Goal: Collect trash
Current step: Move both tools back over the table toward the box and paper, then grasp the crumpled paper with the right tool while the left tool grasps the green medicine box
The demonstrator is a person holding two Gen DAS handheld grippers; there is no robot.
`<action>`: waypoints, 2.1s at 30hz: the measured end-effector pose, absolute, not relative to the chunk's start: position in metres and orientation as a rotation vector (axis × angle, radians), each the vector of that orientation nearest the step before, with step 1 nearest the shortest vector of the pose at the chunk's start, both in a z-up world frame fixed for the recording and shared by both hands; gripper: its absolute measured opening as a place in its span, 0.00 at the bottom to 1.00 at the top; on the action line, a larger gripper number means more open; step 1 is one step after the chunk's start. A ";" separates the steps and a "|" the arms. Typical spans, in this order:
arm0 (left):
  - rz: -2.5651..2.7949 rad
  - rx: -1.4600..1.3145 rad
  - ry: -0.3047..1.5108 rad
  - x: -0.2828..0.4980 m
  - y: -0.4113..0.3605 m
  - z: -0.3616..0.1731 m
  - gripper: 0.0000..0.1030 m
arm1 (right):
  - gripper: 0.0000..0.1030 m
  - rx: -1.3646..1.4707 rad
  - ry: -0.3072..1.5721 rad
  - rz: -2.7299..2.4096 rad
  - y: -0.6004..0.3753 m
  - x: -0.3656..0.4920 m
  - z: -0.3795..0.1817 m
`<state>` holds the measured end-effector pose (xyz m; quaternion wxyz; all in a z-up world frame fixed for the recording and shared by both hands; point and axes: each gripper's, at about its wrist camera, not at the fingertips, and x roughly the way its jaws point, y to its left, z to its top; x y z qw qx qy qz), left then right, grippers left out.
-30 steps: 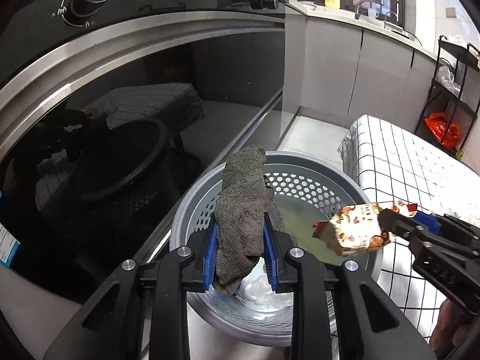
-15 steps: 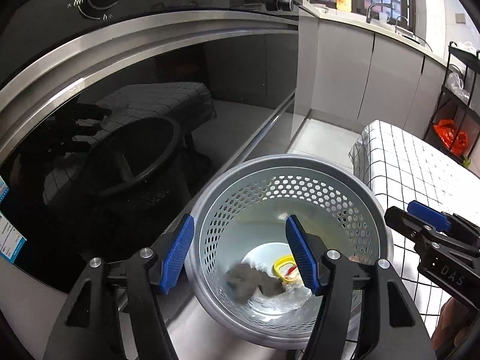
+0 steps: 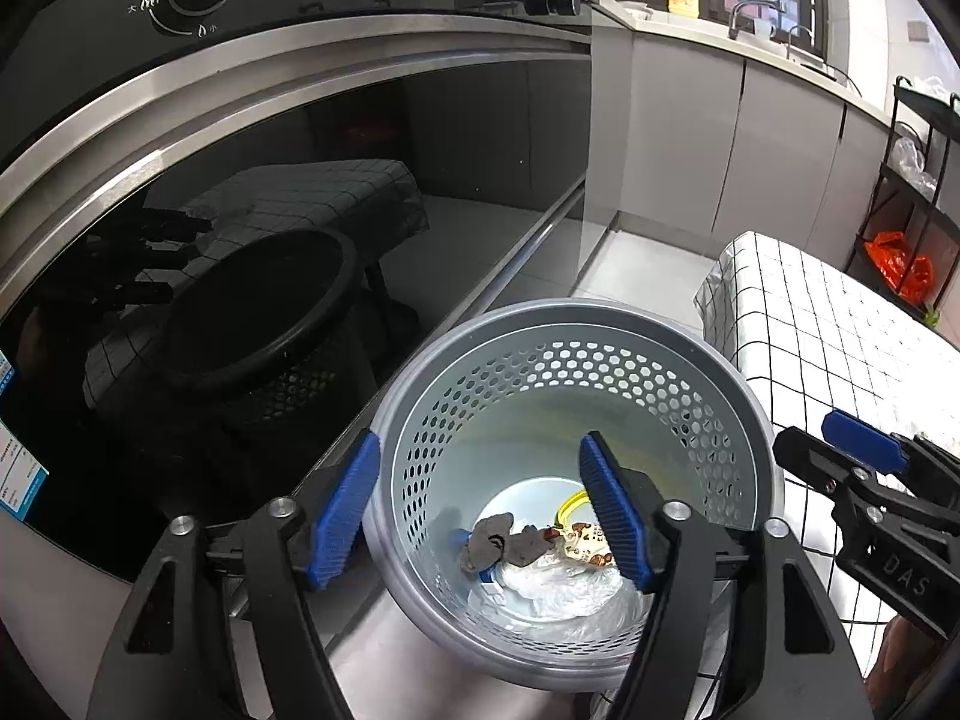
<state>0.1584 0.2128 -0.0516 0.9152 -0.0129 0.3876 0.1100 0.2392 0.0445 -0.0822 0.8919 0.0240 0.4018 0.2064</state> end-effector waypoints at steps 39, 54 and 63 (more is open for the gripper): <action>-0.108 -0.002 0.660 0.111 0.050 0.003 0.90 | 0.68 0.172 0.736 -0.070 -0.262 0.089 -0.061; -0.209 0.112 0.706 0.149 -0.055 -0.036 0.92 | 0.72 0.180 0.823 -0.074 -0.284 0.156 -0.092; -0.178 0.130 0.776 0.160 -0.055 -0.067 0.92 | 0.72 0.182 0.884 -0.103 -0.284 0.204 -0.120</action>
